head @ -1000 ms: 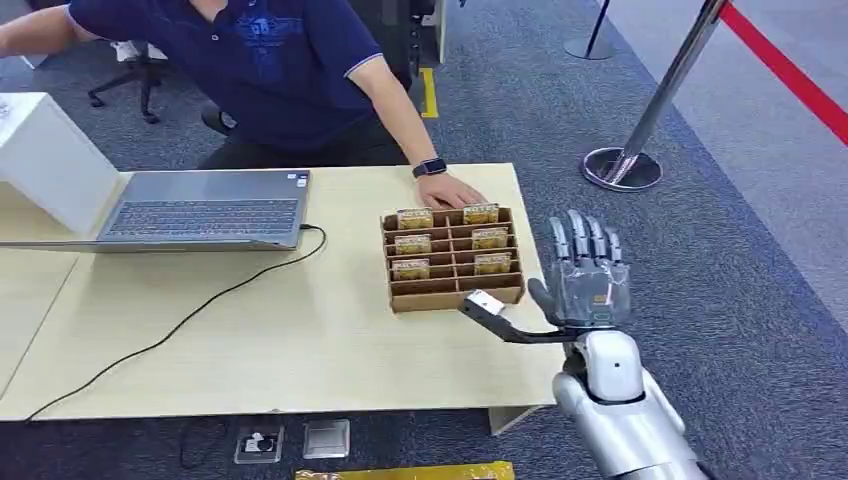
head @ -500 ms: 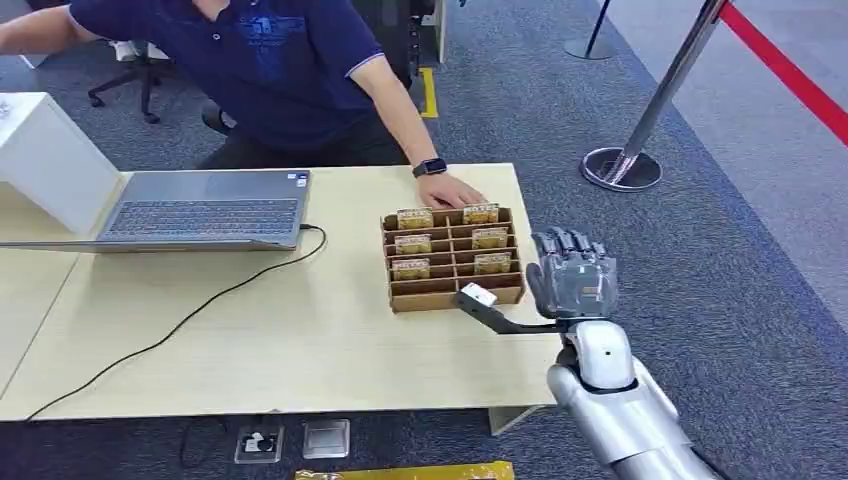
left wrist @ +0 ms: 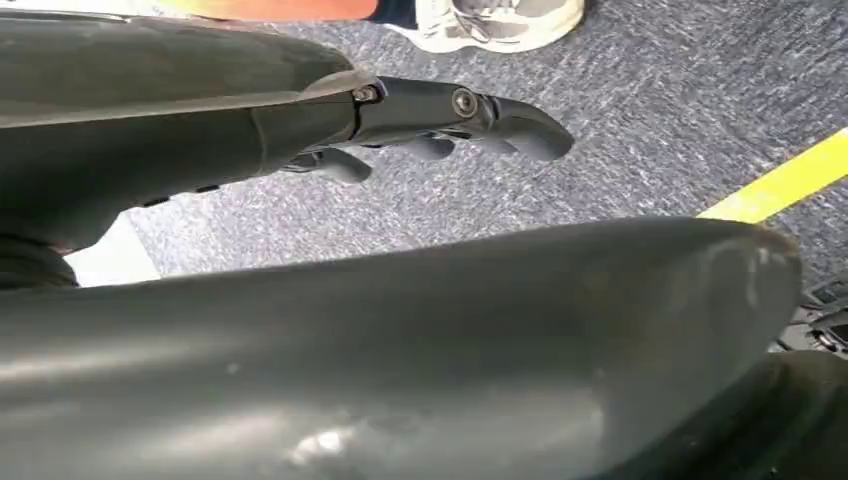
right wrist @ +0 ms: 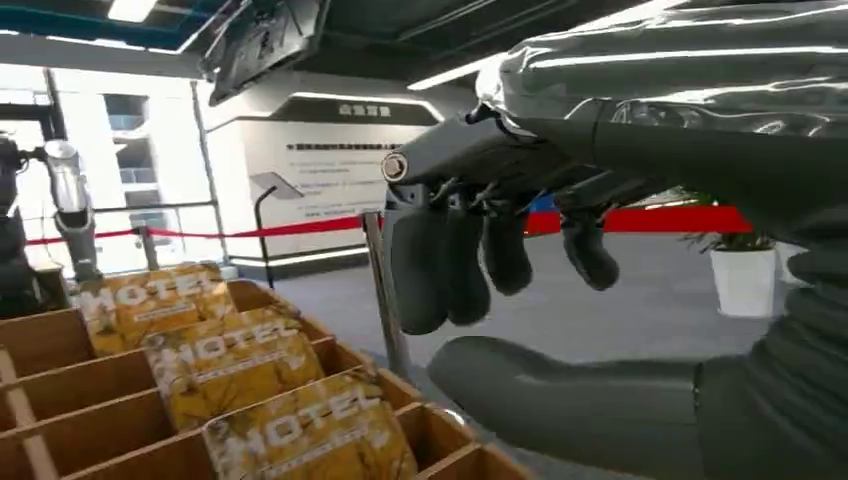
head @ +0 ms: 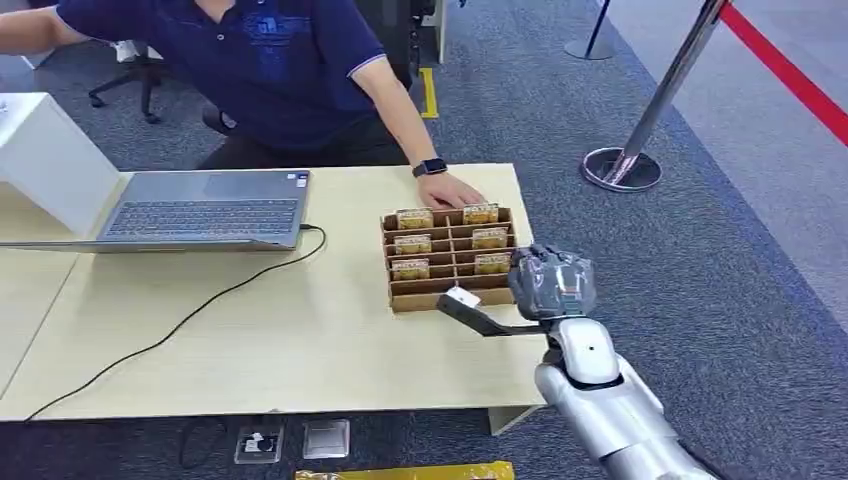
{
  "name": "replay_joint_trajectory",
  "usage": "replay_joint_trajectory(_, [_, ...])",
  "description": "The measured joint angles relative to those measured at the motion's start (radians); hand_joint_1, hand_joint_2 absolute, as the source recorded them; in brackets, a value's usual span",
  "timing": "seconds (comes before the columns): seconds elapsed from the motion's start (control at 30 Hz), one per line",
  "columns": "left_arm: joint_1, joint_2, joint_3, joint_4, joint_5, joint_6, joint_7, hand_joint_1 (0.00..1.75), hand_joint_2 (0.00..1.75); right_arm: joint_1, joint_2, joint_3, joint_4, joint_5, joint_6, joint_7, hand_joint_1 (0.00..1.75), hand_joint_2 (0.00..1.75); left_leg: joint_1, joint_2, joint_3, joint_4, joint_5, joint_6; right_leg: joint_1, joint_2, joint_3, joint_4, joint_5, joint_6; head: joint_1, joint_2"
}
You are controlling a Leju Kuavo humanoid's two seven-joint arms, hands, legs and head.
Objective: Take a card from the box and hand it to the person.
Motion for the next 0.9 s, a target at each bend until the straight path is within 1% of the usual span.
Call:
replay_joint_trajectory(0.03, [0.0, 0.0, 0.0, 0.0, 0.0, 0.0, 0.0, 0.0, 0.0, -0.005, 0.002, 0.002, 0.008, -0.001, 0.003, 0.0, 0.79, 1.75, 0.0, 0.0, 0.0, 0.0, 0.0, 0.0, 0.0, 0.0, 0.0, 0.0, 0.0, 0.0, 0.0, 0.0])
replay_joint_trajectory(0.2, [0.0, 0.0, 0.0, 0.0, 0.0, 0.0, 0.002, 0.0, 0.0, -0.041, 0.013, 0.016, 0.051, -0.001, 0.02, 0.0, 0.77, 1.75, 0.0, 0.0, 0.0, 0.0, 0.0, 0.0, 0.0, 0.0, 0.0, 0.0, 0.0, 0.0, 0.001, 0.0])
replay_joint_trajectory(0.23, [0.0, 0.0, 0.0, 0.0, 0.0, 0.0, 0.002, 0.0, 0.0, -0.049, 0.015, 0.019, 0.06, -0.001, 0.025, 0.002, 0.72, 1.75, 0.0, 0.0, 0.0, 0.0, 0.0, 0.0, 0.0, 0.0, 0.0, 0.0, 0.0, 0.0, 0.0, 0.0])
replay_joint_trajectory(0.4, [0.0, 0.0, 0.001, 0.0, 0.0, -0.001, 0.005, 0.0, 0.0, -0.08, 0.025, 0.029, 0.096, 0.002, 0.037, 0.004, 0.75, 1.75, 0.0, 0.0, 0.0, 0.0, 0.0, 0.0, 0.0, 0.0, 0.0, 0.0, 0.0, 0.0, 0.001, 0.0])
replay_joint_trajectory(0.67, [0.002, -0.002, 0.002, 0.005, 0.001, 0.003, 0.01, 0.0, 0.0, -0.109, 0.029, 0.039, 0.142, 0.005, 0.027, 0.023, 0.82, 1.75, 0.0, 0.0, 0.0, 0.0, 0.0, 0.0, 0.0, 0.0, 0.0, 0.0, 0.0, 0.0, 0.0, 0.0])
replay_joint_trajectory(0.8, [0.001, -0.004, 0.001, 0.005, -0.001, 0.003, 0.013, 0.0, 0.0, -0.108, 0.029, 0.042, 0.149, 0.005, 0.027, 0.028, 0.8, 1.75, 0.0, 0.0, 0.0, 0.0, 0.0, 0.0, 0.0, 0.0, 0.0, 0.0, 0.0, 0.0, 0.0, 0.0])
replay_joint_trajectory(0.83, [0.001, -0.004, 0.001, 0.005, -0.002, 0.003, 0.014, 0.0, 0.0, -0.108, 0.029, 0.042, 0.151, 0.006, 0.028, 0.029, 0.84, 1.75, 0.0, 0.0, 0.0, 0.0, 0.0, 0.0, 0.0, 0.0, 0.0, 0.0, 0.0, 0.0, 0.0, 0.0])
replay_joint_trajectory(0.9, [0.001, -0.004, 0.001, 0.005, -0.003, 0.003, 0.014, 0.0, 0.0, -0.109, 0.029, 0.042, 0.154, 0.01, 0.03, 0.032, 0.8, 1.75, 0.0, 0.0, 0.0, 0.0, 0.0, 0.0, 0.0, 0.0, 0.0, 0.0, 0.0, 0.0, 0.0, 0.0])
